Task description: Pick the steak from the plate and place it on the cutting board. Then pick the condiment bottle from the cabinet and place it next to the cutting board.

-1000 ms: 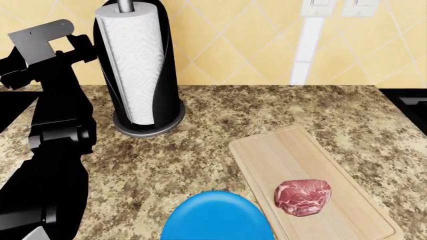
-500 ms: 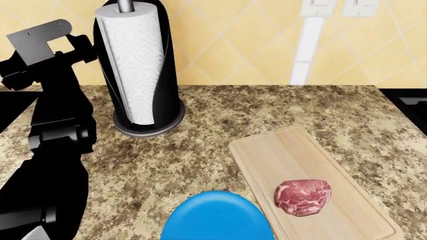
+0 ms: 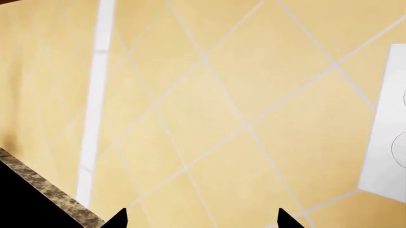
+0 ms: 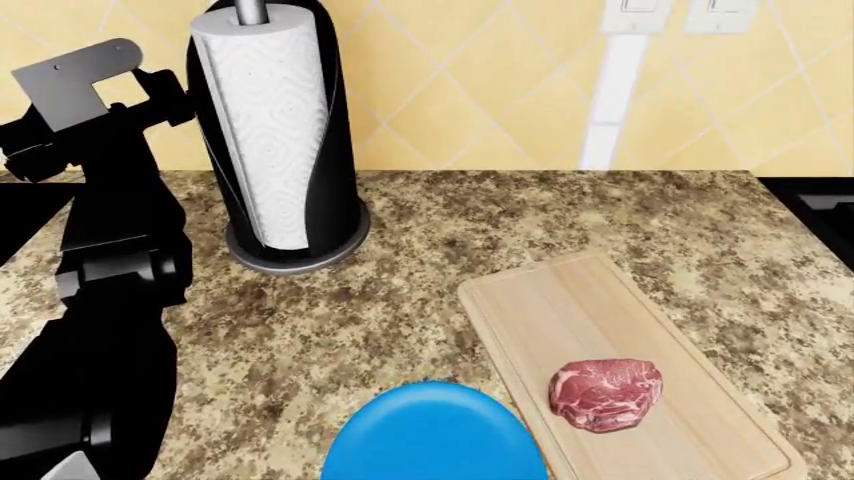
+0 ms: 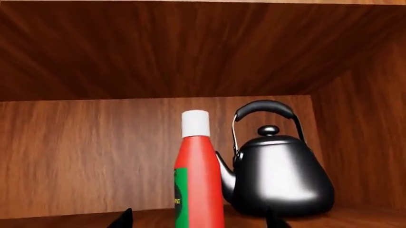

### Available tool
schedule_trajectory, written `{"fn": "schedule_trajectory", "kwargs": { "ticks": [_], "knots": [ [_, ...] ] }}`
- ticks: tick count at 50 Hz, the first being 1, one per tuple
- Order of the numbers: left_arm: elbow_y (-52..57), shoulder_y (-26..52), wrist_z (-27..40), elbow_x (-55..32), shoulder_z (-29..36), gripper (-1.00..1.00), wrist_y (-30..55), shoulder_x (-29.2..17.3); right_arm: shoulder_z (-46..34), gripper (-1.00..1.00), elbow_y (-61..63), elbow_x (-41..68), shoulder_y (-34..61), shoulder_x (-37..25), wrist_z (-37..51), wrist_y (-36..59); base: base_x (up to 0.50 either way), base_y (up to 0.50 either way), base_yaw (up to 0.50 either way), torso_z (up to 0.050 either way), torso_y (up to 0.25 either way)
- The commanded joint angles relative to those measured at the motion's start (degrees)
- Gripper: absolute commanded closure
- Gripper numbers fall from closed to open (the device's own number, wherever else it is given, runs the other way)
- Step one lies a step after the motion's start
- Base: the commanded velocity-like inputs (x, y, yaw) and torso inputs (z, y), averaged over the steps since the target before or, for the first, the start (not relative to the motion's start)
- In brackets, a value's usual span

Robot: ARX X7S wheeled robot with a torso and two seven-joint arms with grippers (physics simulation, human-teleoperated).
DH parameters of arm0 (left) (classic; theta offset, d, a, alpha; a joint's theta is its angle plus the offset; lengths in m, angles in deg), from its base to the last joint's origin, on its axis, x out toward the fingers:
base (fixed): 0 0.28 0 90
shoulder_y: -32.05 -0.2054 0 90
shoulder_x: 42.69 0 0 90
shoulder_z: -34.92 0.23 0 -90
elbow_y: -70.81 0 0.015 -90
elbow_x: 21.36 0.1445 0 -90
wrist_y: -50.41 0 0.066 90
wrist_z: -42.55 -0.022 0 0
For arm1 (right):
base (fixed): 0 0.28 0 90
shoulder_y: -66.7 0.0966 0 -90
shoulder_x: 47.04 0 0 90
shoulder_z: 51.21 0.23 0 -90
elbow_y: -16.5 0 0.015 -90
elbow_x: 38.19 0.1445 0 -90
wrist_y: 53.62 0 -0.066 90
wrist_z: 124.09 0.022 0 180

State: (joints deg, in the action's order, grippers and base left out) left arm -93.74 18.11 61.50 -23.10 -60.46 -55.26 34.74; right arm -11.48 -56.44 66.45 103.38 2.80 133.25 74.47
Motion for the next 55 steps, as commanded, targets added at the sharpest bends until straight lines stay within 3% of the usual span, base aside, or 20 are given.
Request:
{"fn": "schedule_trajectory", "kwargs": {
  "ticks": [1,40,55],
  "knots": [
    [-0.29,-0.02,0.19,0.08,-0.31,-1.0,0.44,-0.04,-1.61,-1.0,-6.15,-2.58,-0.38,2.42,-2.74,1.14,0.0,0.0,0.0,0.0,0.0],
    [-0.31,0.02,0.05,0.3,-0.74,-1.0,0.53,-0.02,-6.83,-1.0,-26.53,-7.95,-2.32,10.43,-14.6,4.37,0.0,0.0,0.0,0.0,0.0],
    [-0.34,-0.02,-0.26,0.37,-1.14,-1.0,0.52,-0.04,-11.78,-1.0,-41.8,-9.97,-2.13,14.88,-20.4,9.69,0.0,0.0,0.0,0.0,0.0]
  ]
}}
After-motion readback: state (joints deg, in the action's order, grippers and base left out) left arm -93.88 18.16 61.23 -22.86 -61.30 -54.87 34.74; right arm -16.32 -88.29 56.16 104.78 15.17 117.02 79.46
